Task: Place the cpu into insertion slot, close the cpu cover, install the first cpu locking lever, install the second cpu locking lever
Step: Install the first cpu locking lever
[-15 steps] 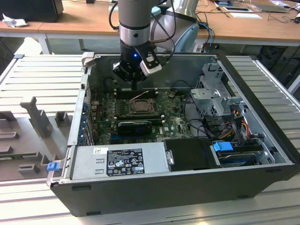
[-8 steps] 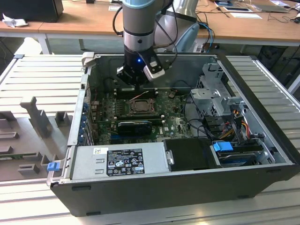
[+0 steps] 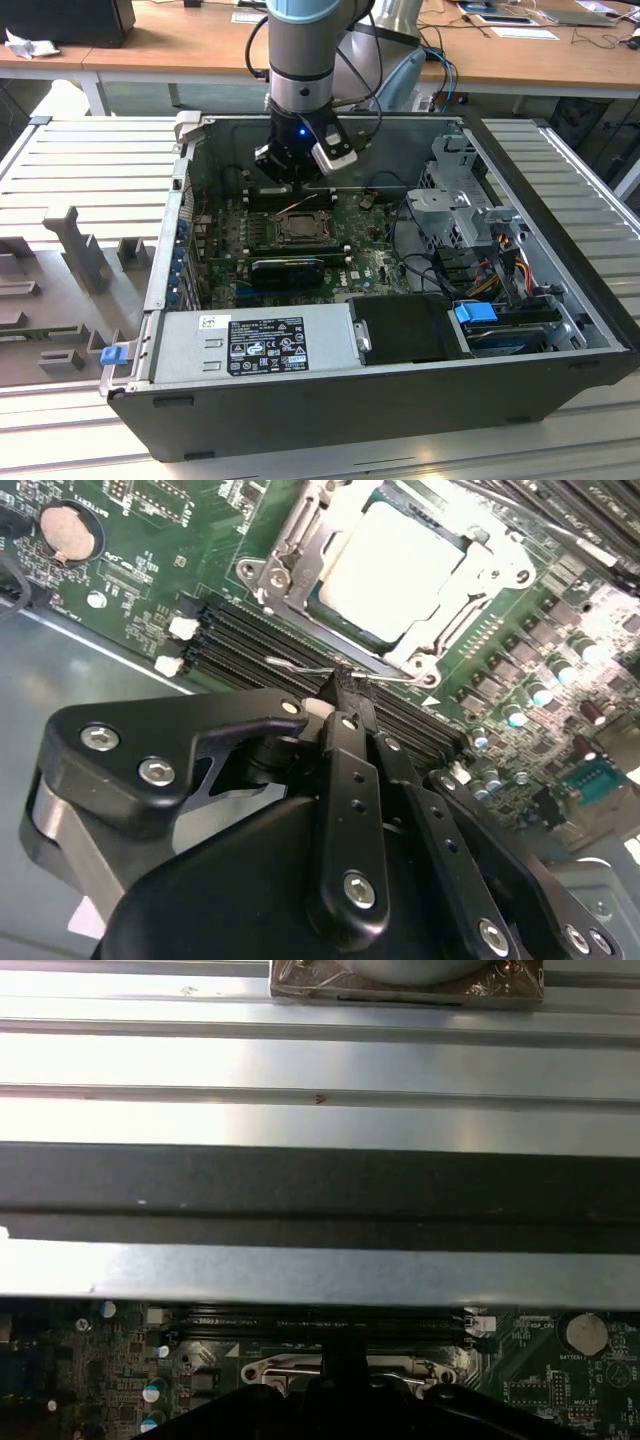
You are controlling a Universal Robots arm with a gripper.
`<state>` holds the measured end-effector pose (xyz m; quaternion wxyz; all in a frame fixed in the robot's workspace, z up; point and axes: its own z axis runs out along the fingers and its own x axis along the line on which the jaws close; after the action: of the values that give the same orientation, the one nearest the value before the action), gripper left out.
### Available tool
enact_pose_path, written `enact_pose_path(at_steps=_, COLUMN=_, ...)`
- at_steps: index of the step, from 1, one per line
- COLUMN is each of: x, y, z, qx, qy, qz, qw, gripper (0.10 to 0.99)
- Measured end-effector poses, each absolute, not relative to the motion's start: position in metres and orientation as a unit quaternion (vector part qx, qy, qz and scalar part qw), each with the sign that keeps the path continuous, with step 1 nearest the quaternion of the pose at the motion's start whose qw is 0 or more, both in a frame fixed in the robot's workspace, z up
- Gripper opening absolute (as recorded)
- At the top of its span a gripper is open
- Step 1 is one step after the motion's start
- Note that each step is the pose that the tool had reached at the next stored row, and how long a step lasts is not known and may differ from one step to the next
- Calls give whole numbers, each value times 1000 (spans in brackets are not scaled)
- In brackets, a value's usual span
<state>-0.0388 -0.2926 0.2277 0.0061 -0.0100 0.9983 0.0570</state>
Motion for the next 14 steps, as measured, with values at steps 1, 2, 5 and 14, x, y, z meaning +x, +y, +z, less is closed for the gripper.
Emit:
enact_pose_path(at_steps=1, x=-37, y=-292, z=227, qx=-10, qy=998, qz=57, qw=6, gripper=106)
enact_pose_path(at_steps=2, x=-34, y=-290, z=226, qx=-10, qy=998, qz=57, qw=6, gripper=106)
enact_pose_path(at_steps=5, x=-28, y=-287, z=224, qx=-11, qy=998, qz=57, qw=6, gripper=106)
enact_pose_path(at_steps=14, x=-25, y=-288, z=221, qx=-16, qy=998, qz=57, qw=6, gripper=106)
